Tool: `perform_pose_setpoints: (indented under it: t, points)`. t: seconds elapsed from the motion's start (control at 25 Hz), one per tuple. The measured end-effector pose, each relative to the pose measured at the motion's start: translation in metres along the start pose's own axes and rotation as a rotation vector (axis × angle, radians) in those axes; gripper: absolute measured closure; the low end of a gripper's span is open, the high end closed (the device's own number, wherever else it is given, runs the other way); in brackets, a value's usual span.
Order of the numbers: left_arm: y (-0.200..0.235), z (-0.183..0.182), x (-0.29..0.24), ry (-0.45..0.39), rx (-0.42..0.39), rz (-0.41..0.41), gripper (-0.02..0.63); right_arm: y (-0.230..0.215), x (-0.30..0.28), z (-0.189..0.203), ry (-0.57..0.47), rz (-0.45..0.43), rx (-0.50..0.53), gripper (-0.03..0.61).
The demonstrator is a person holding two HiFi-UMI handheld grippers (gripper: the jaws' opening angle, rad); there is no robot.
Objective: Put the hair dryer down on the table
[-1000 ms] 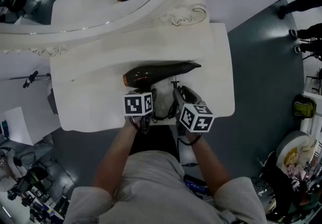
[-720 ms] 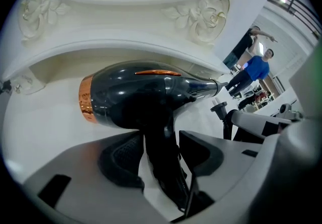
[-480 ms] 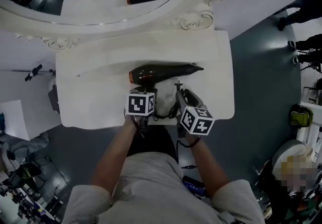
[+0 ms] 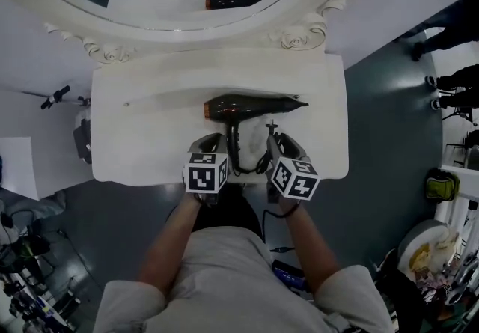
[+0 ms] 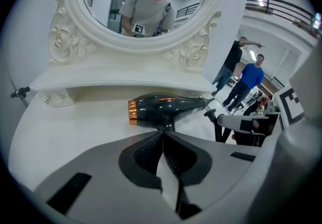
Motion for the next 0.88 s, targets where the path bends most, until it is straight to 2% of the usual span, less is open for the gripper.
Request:
perform_pose_setpoints:
  t: [0.28, 0.64, 0.88]
  points:
    - [0.002, 0.034, 0.020, -0.001, 0.092, 0.014, 0.604, 0.000, 0.000, -0.001, 0.012, 0.003, 0.004, 0.434]
    - [-0.005, 0.059, 0.033, 0.022, 0.102, 0.034, 0.604, -0.011, -0.020, -0.001, 0.072, 0.011, -0.082, 0.433]
    - [-0.006, 0.064, 0.037, 0.019, 0.098, 0.042, 0.606, -0.010, -0.031, 0.000, 0.094, 0.013, -0.078, 0.433]
Point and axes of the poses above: the fingertips, and each gripper's own axes: x backward along the fingers, y to its left, z out of its underside, the point moved 10 cm from there along x, backward along the fingers, and after that the axes turned 10 degrees about z, right-handed, at the moved point
